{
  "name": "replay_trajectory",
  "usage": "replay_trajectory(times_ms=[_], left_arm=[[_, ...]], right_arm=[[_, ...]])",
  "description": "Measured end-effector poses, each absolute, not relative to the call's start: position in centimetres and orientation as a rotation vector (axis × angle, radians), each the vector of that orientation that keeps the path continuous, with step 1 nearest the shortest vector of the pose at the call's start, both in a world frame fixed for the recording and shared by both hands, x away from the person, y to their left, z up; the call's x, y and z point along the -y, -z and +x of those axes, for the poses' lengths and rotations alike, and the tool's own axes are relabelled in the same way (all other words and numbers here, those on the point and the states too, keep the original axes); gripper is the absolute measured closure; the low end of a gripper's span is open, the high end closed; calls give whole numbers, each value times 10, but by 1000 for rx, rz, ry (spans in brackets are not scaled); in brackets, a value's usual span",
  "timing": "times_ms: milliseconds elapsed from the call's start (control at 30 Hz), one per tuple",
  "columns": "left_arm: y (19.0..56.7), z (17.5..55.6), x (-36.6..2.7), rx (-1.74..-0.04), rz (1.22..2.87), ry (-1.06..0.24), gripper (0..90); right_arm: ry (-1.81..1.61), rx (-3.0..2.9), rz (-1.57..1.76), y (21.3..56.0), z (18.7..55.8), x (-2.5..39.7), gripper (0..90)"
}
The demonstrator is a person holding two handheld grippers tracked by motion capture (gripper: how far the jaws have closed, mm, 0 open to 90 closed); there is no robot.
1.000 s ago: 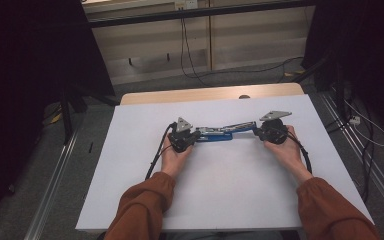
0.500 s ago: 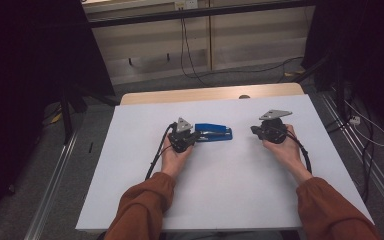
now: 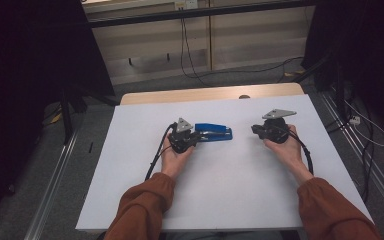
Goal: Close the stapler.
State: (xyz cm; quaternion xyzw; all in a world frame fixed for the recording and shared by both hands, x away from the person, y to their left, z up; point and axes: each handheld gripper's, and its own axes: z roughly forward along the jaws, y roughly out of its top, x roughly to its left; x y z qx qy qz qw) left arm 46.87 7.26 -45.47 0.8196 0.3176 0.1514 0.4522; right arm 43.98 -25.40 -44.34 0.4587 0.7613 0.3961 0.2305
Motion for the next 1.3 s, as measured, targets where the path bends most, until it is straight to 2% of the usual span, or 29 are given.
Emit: replay_trajectory(times_ms=[133, 233, 300, 400, 467, 533, 733, 800, 867, 933, 1300], left_arm=[[453, 466, -73, -766, 2048, -406, 772], [452, 463, -75, -754, 2052, -430, 687], [451, 462, -77, -761, 2047, -445, 675], [450, 462, -81, -787, 2023, -454, 564], [449, 463, -83, -804, 2010, -466, 460], [448, 463, -85, -819, 1995, -479, 402], [447, 467, -91, -861, 1969, -497, 119], [446, 467, -93, -859, 1966, -523, 91], [446, 468, -95, -871, 1944, -494, 47], [446, 467, -97, -868, 1932, -475, 44], [440, 449, -108, -824, 1910, -463, 36]], right_arm=[[-1097, -2088, 1284, 443, 439, 256, 740], [-1112, -2065, 1297, 441, 437, 258, 623], [-1104, -2046, 1303, 441, 435, 259, 561], [-1121, -2022, 1313, 440, 434, 260, 465], [-1132, -2018, 1311, 440, 433, 261, 403], [-1142, -2007, 1312, 440, 433, 261, 343], [-1189, -1987, 1327, 441, 434, 259, 139], [-1184, -1985, 1329, 441, 433, 258, 107], [-1192, -1988, 1332, 440, 433, 257, 93], [-1192, -1982, 1335, 440, 432, 258, 57], [-1222, -1931, 1310, 432, 423, 259, 33]])
